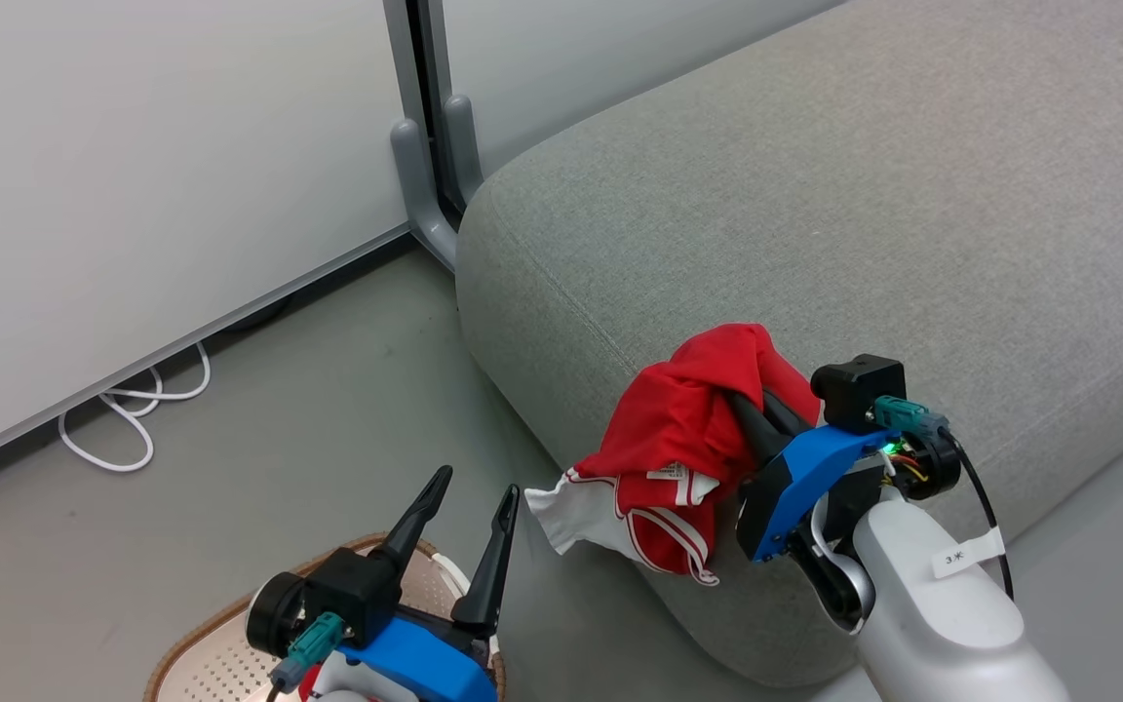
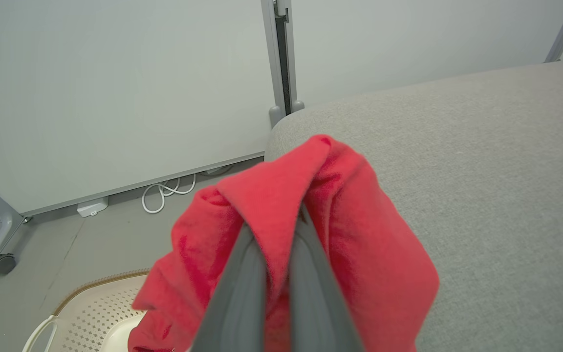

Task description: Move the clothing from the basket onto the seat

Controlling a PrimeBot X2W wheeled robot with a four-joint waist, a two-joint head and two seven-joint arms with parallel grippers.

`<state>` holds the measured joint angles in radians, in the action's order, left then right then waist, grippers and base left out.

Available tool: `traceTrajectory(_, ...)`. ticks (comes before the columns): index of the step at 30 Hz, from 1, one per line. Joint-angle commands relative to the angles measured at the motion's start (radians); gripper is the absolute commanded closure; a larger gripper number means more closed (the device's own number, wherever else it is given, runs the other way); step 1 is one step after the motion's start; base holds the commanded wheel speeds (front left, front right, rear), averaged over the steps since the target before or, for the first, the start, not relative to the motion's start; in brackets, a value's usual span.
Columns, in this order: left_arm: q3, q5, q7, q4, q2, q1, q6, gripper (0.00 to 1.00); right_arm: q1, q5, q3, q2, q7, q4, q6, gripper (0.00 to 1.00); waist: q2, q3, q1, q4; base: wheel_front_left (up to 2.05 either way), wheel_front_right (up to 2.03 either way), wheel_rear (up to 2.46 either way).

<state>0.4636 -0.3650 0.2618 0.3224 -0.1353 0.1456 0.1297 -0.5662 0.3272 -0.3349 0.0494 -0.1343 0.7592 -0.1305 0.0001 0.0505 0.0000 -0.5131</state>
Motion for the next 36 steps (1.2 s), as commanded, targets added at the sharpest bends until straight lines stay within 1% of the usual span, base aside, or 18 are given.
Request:
traceTrajectory(1, 0.000, 0.004, 0.005, -0.001, -0.009, 0.014, 0.001, 0.00, 0.012, -0.005, 0.004, 0.002, 0.000, -0.007, 0.000, 1.00, -0.0001, 0.004, 0.0000, 0.005, 0.00, 0.00, 0.00)
traceTrajectory(7, 0.004, 0.005, 0.005, -0.009, -0.015, 0.022, 0.001, 0.00, 0.004, -0.005, 0.024, 0.002, 0.003, -0.016, 0.000, 1.00, -0.0001, 0.023, 0.0000, 0.019, 0.00, 0.00, 0.00)
traceTrajectory(10, 0.005, 0.009, 0.005, -0.015, -0.024, 0.031, 0.001, 0.00, -0.028, -0.009, 0.049, 0.002, 0.011, -0.021, 0.000, 1.00, -0.0001, 0.045, 0.0000, 0.027, 0.00, 0.00, 0.00)
traceTrajectory(15, 0.013, 0.026, 0.005, -0.037, -0.053, 0.073, 0.001, 0.00, -0.135, -0.010, 0.125, 0.036, 0.034, -0.038, 0.000, 1.00, -0.0001, 0.137, 0.0000, 0.046, 0.00, 0.00, 0.00)
traceTrajectory(18, 0.022, 0.039, 0.005, -0.058, -0.085, 0.114, 0.001, 0.00, -0.235, 0.000, 0.175, 0.078, 0.052, -0.054, 0.000, 1.00, -0.0001, 0.220, 0.0000, 0.060, 0.00, 0.00, 0.00)
traceTrajectory(21, 0.028, 0.053, 0.005, -0.084, -0.120, 0.163, 0.001, 0.00, -0.328, 0.018, 0.249, 0.124, 0.058, -0.058, 0.000, 1.00, -0.0001, 0.311, 0.0000, 0.074, 0.00, 0.00, 0.00)
traceTrajectory(26, 0.039, 0.071, 0.005, -0.131, -0.172, 0.236, 0.001, 0.00, -0.456, 0.019, 0.374, 0.222, 0.053, -0.051, 0.000, 1.00, -0.0001, 0.457, 0.0000, 0.097, 0.00, 0.00, 0.00)
traceTrajectory(33, 0.044, 0.096, 0.002, -0.195, -0.238, 0.304, 0.001, 0.00, -0.547, -0.002, 0.555, 0.340, -0.022, -0.018, 0.000, 1.00, -0.0001, 0.617, 0.0000, 0.119, 0.00, 0.00, 0.00)
traceTrajectory(36, 0.043, 0.106, -0.008, -0.228, -0.258, 0.323, 0.001, 0.00, -0.557, -0.011, 0.626, 0.364, -0.057, 0.027, 0.000, 1.00, -0.0001, 0.667, 0.0000, 0.128, 0.00, 0.00, 0.00)
